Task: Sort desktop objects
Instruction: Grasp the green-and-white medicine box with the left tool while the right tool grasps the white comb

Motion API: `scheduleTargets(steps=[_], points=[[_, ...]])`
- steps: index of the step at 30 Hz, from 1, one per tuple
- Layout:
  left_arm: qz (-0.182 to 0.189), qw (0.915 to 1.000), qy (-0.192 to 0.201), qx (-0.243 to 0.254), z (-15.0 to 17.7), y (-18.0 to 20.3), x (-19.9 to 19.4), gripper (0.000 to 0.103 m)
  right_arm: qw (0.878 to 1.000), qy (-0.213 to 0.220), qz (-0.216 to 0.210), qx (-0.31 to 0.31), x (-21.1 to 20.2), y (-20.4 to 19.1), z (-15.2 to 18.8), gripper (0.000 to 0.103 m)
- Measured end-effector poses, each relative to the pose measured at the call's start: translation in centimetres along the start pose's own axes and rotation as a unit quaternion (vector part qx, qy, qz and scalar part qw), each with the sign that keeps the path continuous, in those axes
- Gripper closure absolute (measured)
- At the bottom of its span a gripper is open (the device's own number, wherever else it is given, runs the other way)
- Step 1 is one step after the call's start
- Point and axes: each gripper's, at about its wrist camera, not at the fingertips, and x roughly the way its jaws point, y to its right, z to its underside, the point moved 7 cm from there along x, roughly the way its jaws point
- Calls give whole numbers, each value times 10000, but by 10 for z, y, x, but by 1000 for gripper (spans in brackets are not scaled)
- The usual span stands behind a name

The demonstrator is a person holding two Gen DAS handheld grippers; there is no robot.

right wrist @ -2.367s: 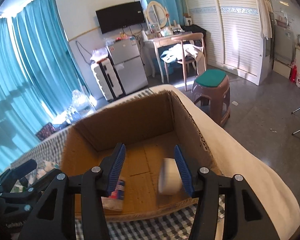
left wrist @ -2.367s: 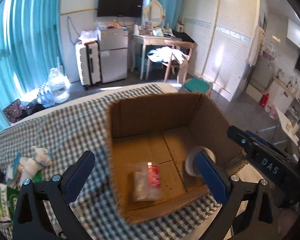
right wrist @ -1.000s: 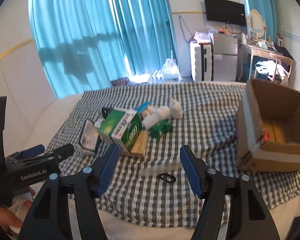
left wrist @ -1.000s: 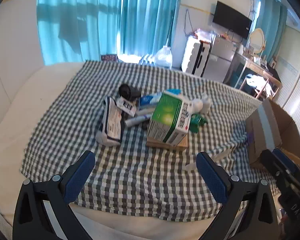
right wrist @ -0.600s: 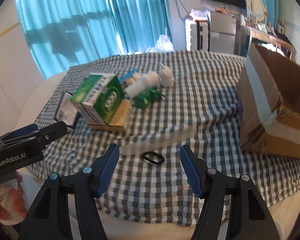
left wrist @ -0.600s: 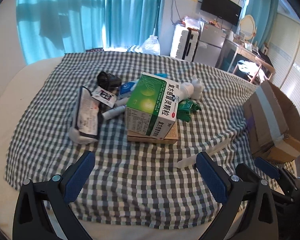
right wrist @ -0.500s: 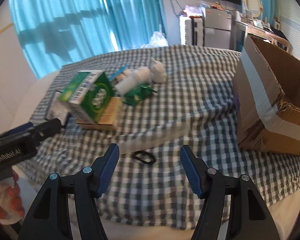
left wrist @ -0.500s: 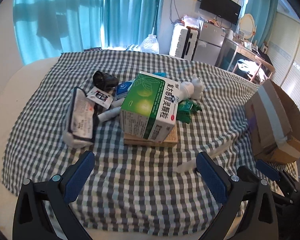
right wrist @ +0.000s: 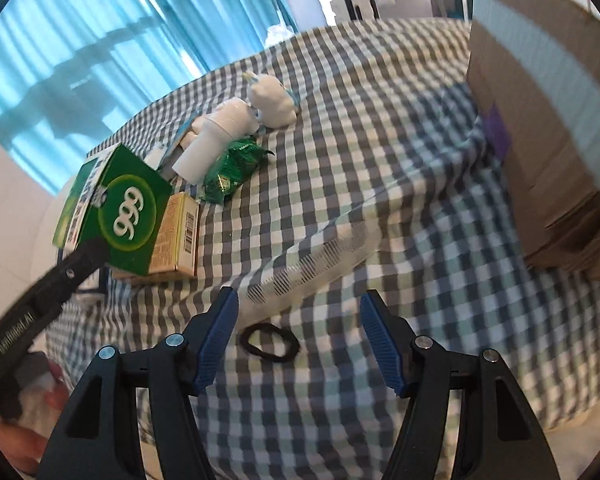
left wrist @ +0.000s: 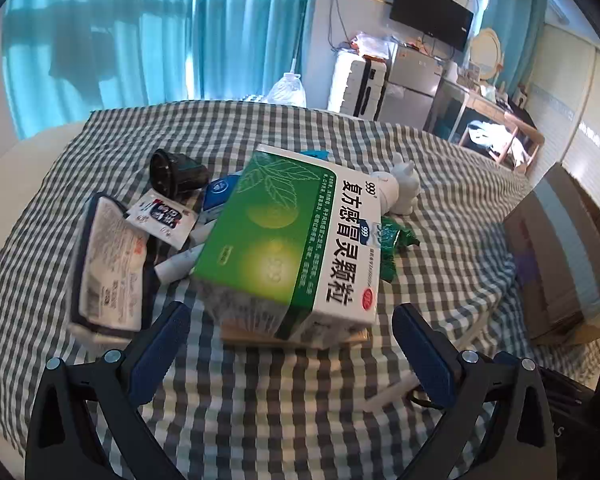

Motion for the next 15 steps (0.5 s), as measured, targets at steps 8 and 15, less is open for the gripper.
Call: scheduleTargets(steps=[8,15], points=[[-90,9999,31,94,-12,-4,26,0,9964,-375,-151,744,37,10,1,37],[-27,9991,236,-351,-26,-17,23,14,9990,-221,88,389,46,1,-6,40]])
